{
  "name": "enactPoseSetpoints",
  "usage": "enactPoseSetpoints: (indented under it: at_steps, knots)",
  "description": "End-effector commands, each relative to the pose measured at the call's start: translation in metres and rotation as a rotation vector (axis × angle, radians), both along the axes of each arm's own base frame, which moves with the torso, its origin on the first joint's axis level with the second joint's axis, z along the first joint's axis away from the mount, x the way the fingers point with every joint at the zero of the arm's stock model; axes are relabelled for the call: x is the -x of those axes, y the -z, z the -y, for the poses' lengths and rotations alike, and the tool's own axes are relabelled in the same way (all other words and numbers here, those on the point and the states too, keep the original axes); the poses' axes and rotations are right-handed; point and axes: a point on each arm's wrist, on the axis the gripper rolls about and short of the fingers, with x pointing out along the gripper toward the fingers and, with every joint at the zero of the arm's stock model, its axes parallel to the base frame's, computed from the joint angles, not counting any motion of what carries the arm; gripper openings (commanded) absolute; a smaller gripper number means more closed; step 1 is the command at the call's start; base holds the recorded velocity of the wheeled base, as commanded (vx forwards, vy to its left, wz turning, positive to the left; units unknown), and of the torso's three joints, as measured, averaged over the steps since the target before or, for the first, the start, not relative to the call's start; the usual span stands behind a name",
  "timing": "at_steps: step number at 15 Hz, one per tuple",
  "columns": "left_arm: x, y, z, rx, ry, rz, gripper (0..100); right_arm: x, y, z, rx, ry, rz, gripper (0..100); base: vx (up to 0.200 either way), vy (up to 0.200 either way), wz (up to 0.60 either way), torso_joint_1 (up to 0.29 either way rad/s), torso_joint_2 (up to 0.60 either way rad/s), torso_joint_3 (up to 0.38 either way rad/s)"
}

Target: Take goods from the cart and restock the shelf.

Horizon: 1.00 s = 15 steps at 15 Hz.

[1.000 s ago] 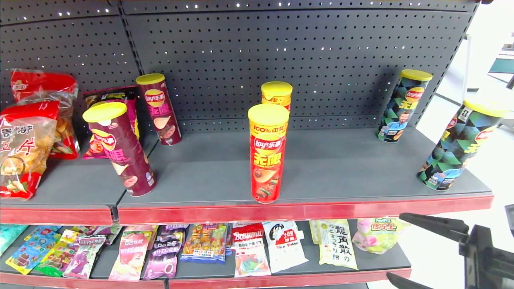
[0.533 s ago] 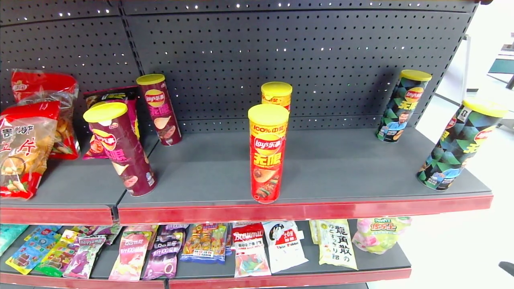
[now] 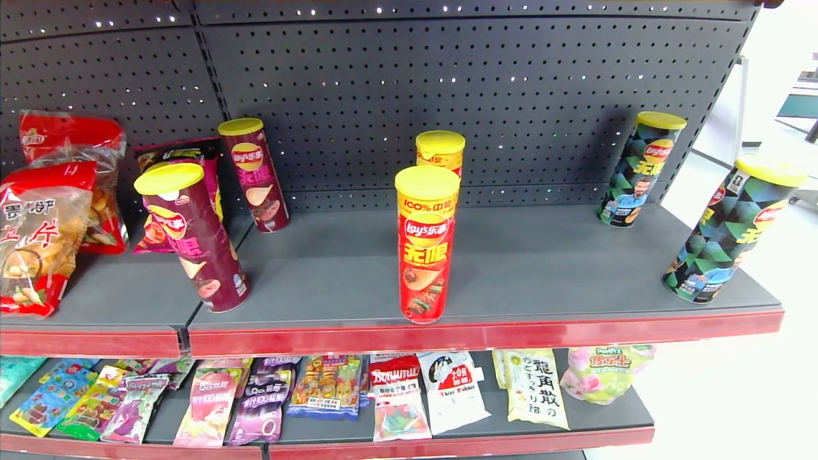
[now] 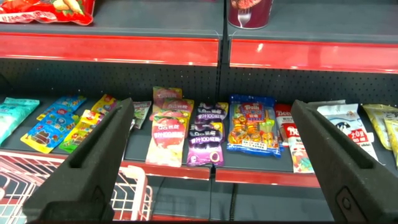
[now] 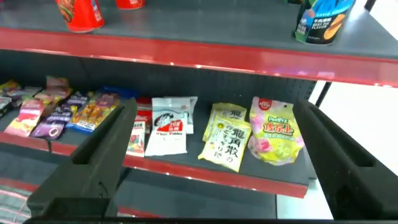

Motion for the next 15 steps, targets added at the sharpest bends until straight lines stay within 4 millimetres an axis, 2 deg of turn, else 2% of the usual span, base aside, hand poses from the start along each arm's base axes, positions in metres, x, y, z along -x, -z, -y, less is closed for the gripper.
enactPoseSetpoints:
  at_steps: [1,3,7,15]
  knots:
    - [-0.0001,0.0,0.0,0.0,-0.001,-0.001,100,0.0018,0.0009,0.0001,-0.002,0.001,0.023,100,0.0,0.0,0.0,0.0,0.0,0.0]
    - [-0.0001,0.0,0.0,0.0,-0.001,-0.001,100,0.0014,0.0011,0.0028,-0.004,0.125,0.021,100,0.0,0.0,0.0,0.0,0.0,0.0]
    - [-0.0001,0.0,0.0,0.0,-0.001,-0.001,100,-0.0007,0.0077,0.005,-0.016,0.223,-0.003,100,0.0,0.0,0.0,0.0,0.0,0.0]
    - [-0.0001,0.0,0.0,0.0,0.0,-0.001,100,-0.0007,0.0077,0.0049,-0.006,0.216,-0.002,100,0.0,0.0,0.0,0.0,0.0,0.0]
